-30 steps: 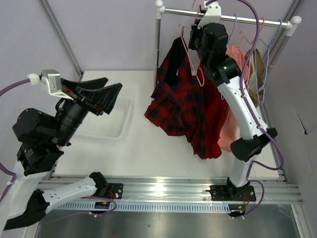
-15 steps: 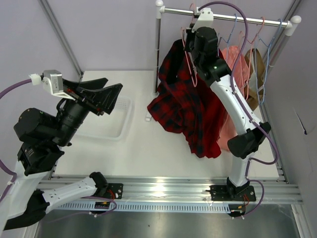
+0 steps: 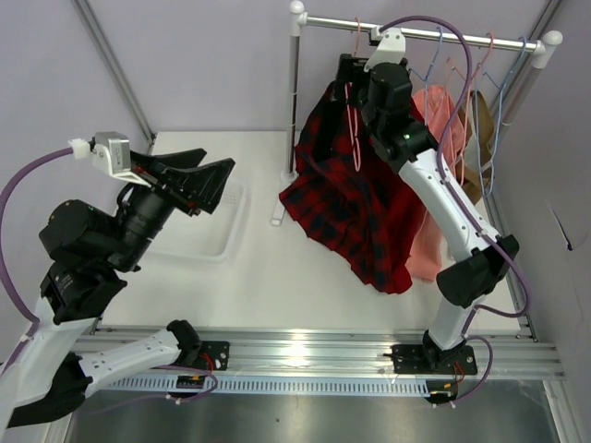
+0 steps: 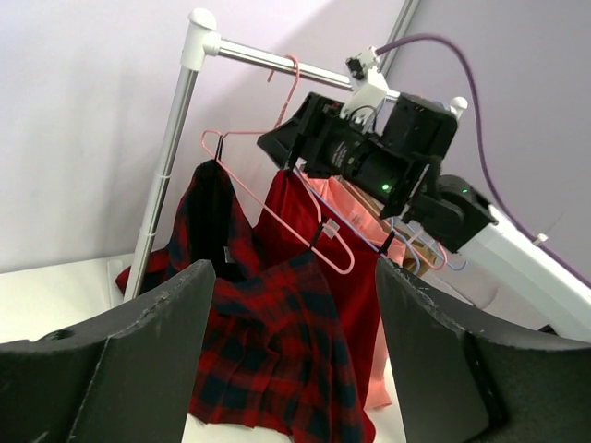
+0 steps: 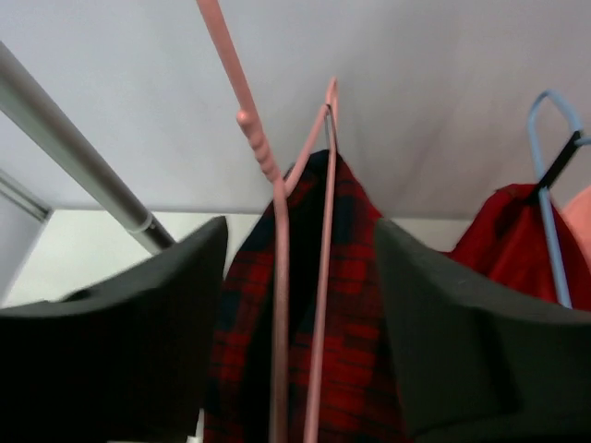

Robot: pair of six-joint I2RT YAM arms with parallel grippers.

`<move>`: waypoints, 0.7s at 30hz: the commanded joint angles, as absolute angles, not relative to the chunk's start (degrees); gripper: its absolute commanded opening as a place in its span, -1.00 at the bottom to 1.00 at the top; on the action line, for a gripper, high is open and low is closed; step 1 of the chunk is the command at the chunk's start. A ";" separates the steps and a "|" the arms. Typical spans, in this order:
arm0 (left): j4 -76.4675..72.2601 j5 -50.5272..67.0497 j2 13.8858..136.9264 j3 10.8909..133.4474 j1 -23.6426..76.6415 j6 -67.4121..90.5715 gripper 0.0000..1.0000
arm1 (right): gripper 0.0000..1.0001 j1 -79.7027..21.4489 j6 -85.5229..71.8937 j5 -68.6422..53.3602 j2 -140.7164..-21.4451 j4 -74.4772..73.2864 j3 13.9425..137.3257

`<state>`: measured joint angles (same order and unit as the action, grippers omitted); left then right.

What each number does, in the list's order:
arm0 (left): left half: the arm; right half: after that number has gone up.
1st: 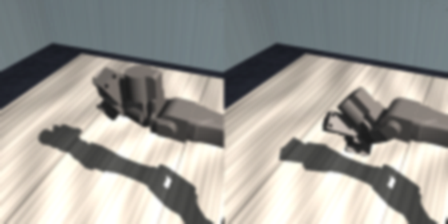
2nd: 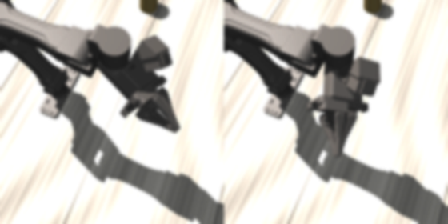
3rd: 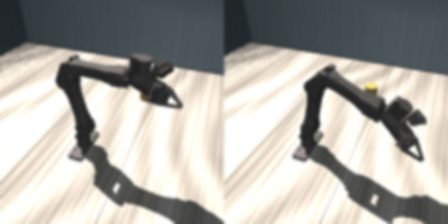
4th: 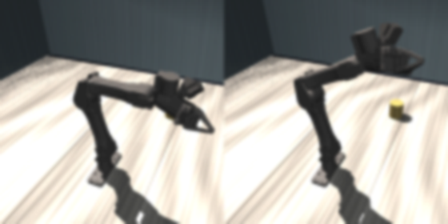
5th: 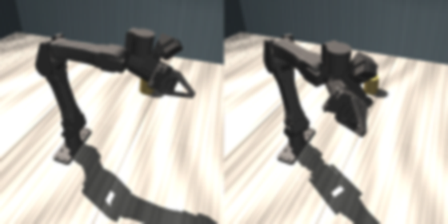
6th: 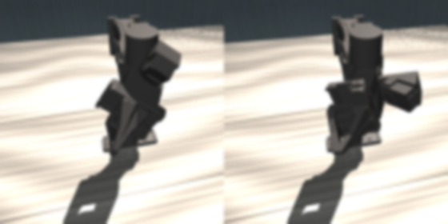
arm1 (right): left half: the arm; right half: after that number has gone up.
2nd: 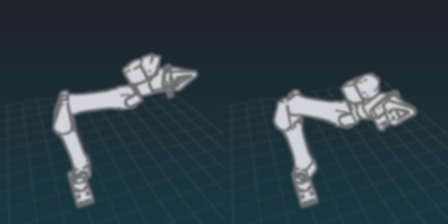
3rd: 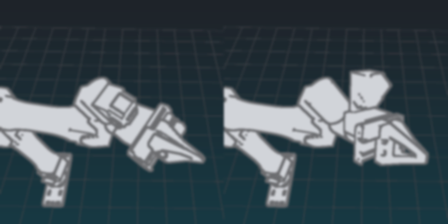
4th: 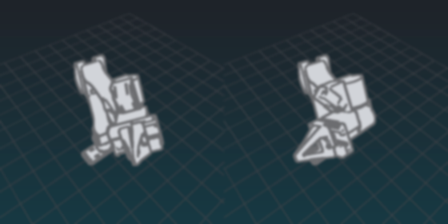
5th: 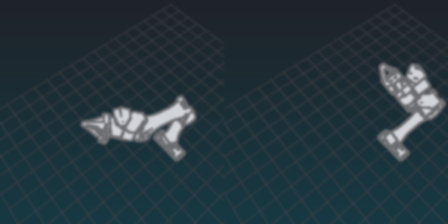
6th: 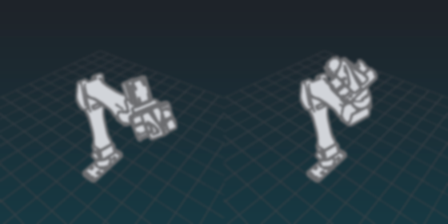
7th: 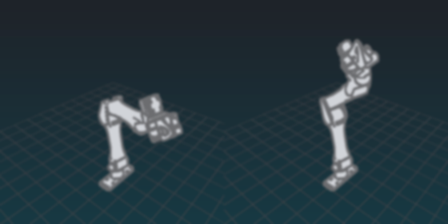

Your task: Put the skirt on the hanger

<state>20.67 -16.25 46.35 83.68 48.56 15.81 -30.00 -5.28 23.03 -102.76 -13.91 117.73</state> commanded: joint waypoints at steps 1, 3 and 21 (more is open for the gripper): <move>19.95 -17.05 46.14 82.01 48.16 15.12 0.55 | 0.99 -29.71 -7.11 22.42 -97.05 -13.09 116.46; 19.60 -17.84 45.97 80.78 48.16 15.21 0.57 | 0.99 -29.71 -8.78 22.32 -95.54 -15.28 115.06; 26.01 -19.95 47.02 74.54 48.16 18.63 0.72 | 0.99 -29.71 -27.94 12.31 -57.41 -26.10 72.62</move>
